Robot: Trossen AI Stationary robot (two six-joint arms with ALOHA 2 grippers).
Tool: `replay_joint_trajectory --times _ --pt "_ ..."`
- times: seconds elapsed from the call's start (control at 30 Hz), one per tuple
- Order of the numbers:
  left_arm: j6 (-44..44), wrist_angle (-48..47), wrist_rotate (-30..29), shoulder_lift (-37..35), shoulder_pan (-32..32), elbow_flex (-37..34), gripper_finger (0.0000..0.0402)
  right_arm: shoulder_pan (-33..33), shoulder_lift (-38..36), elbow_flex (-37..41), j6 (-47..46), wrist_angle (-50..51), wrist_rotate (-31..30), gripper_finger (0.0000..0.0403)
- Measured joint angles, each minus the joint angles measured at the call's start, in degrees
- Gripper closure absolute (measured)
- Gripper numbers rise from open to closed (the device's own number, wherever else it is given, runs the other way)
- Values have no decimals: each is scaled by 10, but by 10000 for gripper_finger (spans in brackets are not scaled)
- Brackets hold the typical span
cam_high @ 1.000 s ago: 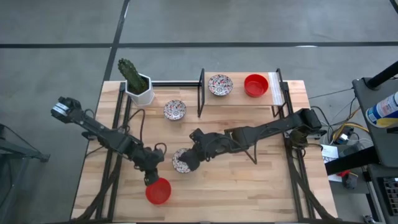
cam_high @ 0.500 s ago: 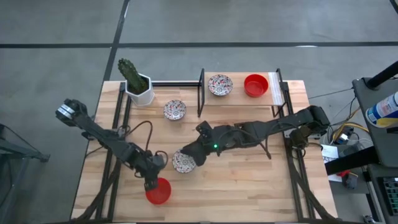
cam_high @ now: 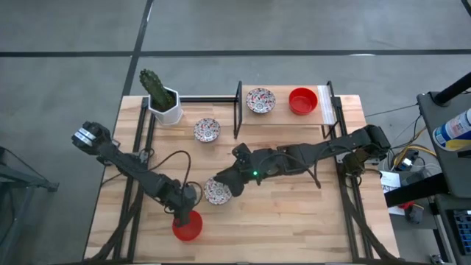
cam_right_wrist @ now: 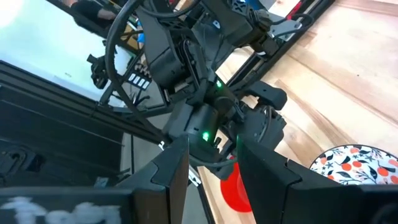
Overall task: Pick & Place Mini bowls
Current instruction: Stack the red bowl on top of the other red bowls on the shelf
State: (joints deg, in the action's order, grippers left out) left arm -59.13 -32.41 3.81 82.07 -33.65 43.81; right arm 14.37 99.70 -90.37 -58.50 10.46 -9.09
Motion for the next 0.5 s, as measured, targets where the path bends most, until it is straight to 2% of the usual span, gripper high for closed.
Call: replay_joint_trajectory --times 0.27,0.5 --pt "-7 0 -11 -4 0 0 393 1 0 0 3 0 -1 271" --pt "0 -7 -35 -67 0 0 399 6 0 0 4 0 -1 271"
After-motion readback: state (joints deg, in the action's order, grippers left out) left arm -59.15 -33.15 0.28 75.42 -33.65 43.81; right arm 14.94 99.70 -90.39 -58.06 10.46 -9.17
